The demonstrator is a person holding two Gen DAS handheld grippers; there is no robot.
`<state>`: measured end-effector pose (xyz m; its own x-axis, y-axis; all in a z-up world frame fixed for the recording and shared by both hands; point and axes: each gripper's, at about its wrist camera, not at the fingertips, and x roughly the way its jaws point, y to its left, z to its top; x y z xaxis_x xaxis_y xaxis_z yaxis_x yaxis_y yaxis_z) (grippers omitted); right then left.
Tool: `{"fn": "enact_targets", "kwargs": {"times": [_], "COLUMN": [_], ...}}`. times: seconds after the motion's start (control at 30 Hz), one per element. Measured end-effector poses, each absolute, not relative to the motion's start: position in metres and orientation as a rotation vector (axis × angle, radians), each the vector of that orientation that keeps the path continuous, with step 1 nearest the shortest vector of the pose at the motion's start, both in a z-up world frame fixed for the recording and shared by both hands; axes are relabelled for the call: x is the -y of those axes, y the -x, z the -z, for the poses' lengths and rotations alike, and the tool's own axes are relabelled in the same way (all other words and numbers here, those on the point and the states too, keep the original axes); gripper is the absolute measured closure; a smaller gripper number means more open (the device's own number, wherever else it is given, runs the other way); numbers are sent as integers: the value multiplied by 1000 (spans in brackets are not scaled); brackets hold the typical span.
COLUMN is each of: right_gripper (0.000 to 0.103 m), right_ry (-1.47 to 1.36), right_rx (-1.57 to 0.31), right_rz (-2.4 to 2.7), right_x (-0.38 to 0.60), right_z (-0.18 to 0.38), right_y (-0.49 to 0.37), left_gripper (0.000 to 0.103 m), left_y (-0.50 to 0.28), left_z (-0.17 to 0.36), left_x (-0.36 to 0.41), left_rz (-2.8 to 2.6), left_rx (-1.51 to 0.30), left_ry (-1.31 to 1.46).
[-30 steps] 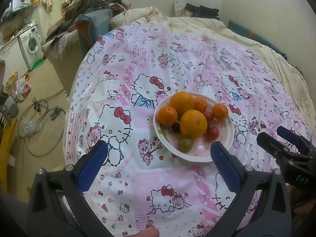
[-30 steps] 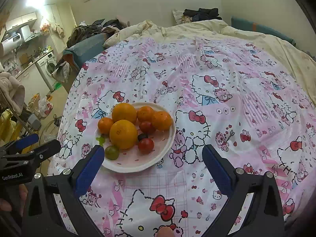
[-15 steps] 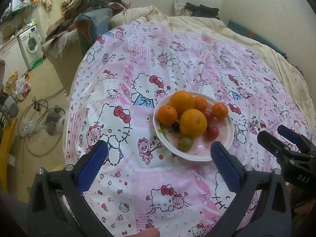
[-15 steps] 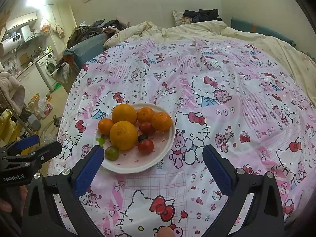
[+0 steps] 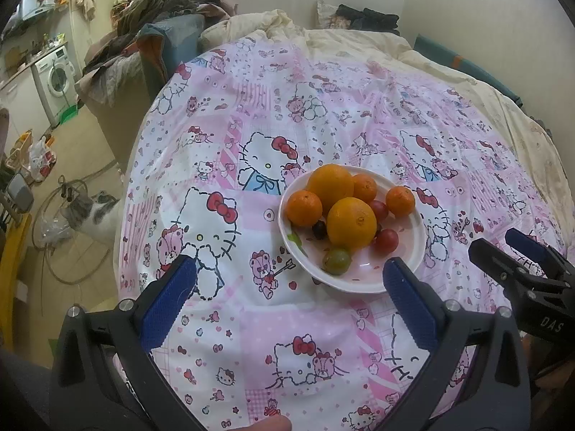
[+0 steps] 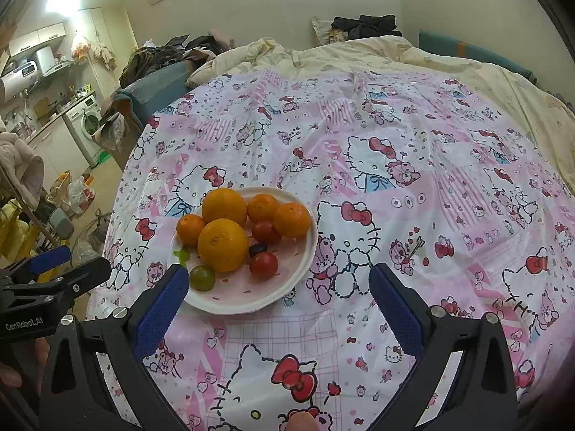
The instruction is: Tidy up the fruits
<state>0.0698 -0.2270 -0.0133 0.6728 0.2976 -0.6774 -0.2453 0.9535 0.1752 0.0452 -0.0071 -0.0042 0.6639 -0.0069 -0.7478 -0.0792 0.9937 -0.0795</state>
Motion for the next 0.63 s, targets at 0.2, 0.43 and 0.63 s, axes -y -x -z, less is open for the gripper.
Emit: {"fn": "enact_targets", "kwargs": {"times": [0.2, 0.43, 0.63], "right_gripper": [1, 0, 0], "right_ry": [-73, -74, -70], "right_rx": [-775, -776, -775], "right_rz": [-303, -305, -301], "right_x": [227, 228, 226], "right_z": [14, 14, 15], "right_y": [-69, -69, -69], "left_gripper": [0, 0, 0], "left_y": [-45, -46, -46], "left_z": [4, 6, 9], "left_x": [7, 7, 7], "left_rz": [-43, -43, -44], "left_rx": [-847, -856, -864], "left_ry": [108, 103, 97]}}
